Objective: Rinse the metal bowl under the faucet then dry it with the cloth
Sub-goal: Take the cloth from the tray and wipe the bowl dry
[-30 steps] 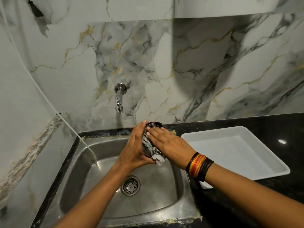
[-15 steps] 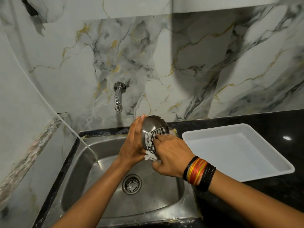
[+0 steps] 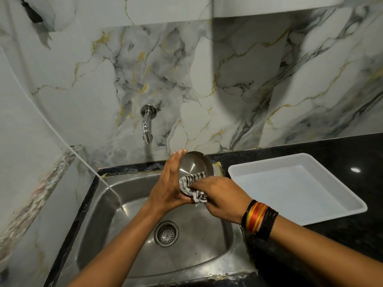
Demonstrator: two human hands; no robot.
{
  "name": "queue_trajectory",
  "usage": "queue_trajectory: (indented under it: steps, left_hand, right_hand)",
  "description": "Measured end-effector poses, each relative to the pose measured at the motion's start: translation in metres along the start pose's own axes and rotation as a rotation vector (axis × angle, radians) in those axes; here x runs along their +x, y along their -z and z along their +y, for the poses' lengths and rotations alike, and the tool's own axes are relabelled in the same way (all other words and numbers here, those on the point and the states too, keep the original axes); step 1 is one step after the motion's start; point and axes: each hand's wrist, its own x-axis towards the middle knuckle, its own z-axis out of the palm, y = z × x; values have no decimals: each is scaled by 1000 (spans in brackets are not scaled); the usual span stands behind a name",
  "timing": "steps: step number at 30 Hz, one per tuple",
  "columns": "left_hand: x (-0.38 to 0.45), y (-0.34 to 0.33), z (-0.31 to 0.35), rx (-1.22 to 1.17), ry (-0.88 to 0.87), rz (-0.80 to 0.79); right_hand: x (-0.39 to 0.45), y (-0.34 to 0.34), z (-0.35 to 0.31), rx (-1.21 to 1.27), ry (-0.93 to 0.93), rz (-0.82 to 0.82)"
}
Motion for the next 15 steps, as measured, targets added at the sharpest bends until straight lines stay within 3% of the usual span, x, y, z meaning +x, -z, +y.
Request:
queue_trajectory:
  steps: [3,6,11,15]
  left_hand:
    - [1,-3,2,-3,-15,24]
    - [4,1,1,-19,1,39]
    - [10,7,0,-44,49,35]
    - [11,11,-2,16,28,57]
  right_hand:
    - [-2,0,-7,375,-108,94]
    - [3,-4,-14,442,-70,80]
    - [28,-1,0,-91,104,52]
    - [41,5,6,-427,90,52]
